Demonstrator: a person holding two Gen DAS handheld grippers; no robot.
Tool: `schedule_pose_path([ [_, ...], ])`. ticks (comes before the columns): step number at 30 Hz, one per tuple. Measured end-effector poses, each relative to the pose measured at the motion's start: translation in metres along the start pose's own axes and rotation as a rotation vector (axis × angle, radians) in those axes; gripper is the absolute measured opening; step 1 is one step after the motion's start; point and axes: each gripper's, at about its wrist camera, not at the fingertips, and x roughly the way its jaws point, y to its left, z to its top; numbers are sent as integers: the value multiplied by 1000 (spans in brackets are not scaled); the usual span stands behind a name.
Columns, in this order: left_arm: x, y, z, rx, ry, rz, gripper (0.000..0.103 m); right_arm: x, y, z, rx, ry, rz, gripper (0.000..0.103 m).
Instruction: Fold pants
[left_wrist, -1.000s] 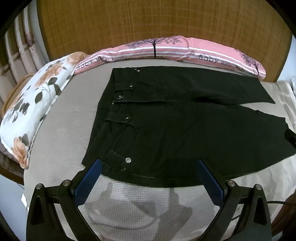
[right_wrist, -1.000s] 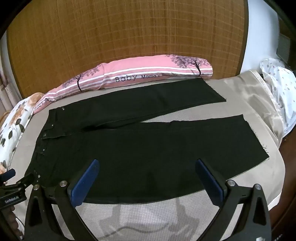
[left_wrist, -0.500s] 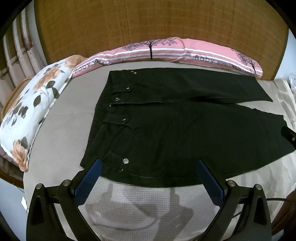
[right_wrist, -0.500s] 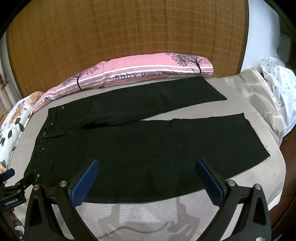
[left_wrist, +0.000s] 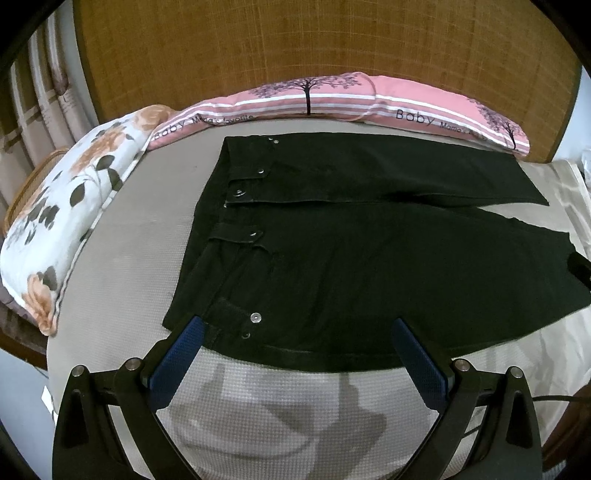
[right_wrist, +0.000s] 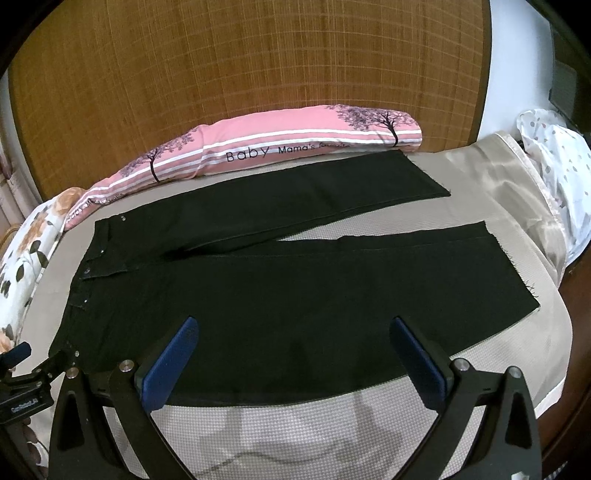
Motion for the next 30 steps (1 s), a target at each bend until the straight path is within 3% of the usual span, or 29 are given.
schedule_pose_path([
  [30,6,6,-3,-21,27,15,101,-2,3,-6,-16,-8,-2,103],
])
